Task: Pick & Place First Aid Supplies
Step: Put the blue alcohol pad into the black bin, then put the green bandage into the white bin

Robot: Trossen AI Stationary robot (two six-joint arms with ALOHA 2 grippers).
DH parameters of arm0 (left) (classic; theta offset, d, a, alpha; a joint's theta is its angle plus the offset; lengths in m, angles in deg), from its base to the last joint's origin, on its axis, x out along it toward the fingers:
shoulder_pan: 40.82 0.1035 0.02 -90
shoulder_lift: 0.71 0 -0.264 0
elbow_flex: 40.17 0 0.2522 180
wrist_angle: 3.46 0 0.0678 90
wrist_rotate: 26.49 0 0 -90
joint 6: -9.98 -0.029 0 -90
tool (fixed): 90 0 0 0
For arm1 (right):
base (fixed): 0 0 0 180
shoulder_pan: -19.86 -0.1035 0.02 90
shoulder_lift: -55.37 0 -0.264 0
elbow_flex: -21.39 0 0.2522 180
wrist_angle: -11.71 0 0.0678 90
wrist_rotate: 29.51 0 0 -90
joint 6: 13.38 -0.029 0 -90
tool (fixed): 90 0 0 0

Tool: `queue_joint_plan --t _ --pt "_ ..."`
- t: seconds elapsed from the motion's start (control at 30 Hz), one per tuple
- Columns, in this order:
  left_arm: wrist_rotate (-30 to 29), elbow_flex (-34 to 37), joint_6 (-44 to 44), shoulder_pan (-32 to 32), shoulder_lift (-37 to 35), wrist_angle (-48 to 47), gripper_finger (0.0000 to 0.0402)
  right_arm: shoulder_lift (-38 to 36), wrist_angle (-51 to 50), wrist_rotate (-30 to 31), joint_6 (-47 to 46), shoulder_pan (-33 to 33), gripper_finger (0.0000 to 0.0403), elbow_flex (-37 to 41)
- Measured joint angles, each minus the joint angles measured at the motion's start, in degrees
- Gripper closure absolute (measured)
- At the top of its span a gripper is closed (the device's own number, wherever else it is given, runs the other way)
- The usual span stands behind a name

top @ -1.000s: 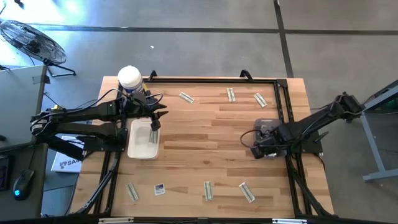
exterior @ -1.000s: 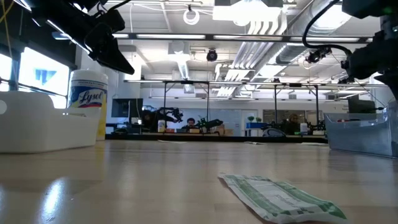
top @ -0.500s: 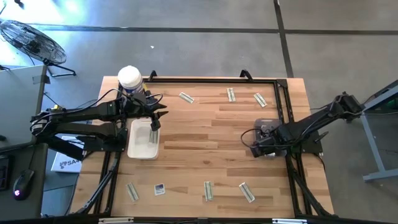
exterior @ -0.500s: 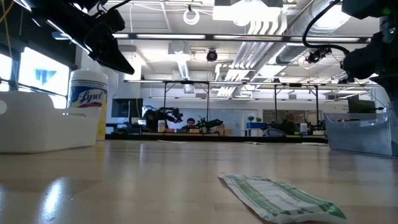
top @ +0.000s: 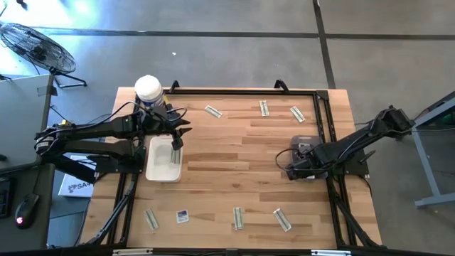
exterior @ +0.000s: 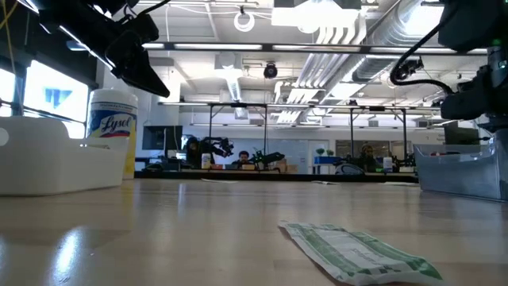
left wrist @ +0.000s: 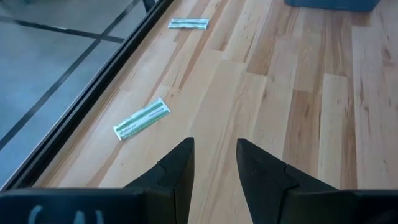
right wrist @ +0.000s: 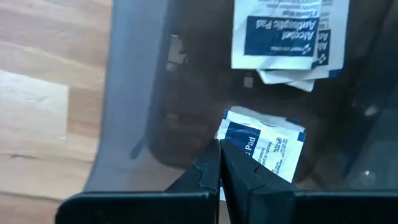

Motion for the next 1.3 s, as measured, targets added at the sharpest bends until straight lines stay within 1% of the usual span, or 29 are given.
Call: queue_joint_plan --t 0.2,0.3,0.6,0.7,0.83,0.93,1.03,1.17,1.3 --pt "0.00 0.00 0.37 0.00 0.00 -0.02 0.0284 -0.02 0.68 0.08 -0.27 0.00 0.0402 0.91" --pt "0.00 0.00 0.37 0.00 0.00 -0.02 0.0284 -0.02 0.92 -0.05 -0.61 0.00 0.0396 0.95" --pt "0.00 0.00 0.39 0.00 0.00 -0.02 0.0284 -0.02 0.28 -0.56 -0.61 0.02 0.0345 0.73" --pt "0.00 0.00 0.39 0.00 0.00 -0.02 0.0284 -0.02 -2.85 -0.59 -0.01 0.16 0.0332 -1.83" --pt "0.00 0.00 0.43 0.00 0.00 0.00 0.0284 -0.02 -11.06 0.60 1.52 0.23 0.0330 -8.83" --pt "-0.01 0.00 1.51 0.00 0.01 0.34 0.0284 -0.04 -17.30 4.87 3.25 0.22 0.0329 -15.35" --pt "0.00 -0.02 1.68 0.00 0.00 1.16 0.0284 -0.07 -18.90 12.82 5.92 0.22 0.0329 -20.84" --pt "0.00 -0.02 1.70 0.00 0.00 1.25 0.0284 0.29 -13.95 22.86 12.38 0.64 0.0329 -24.60" --pt "0.07 0.00 1.72 0.00 0.00 1.27 0.0284 2.80 -5.71 27.71 22.11 3.55 0.0329 -25.15"
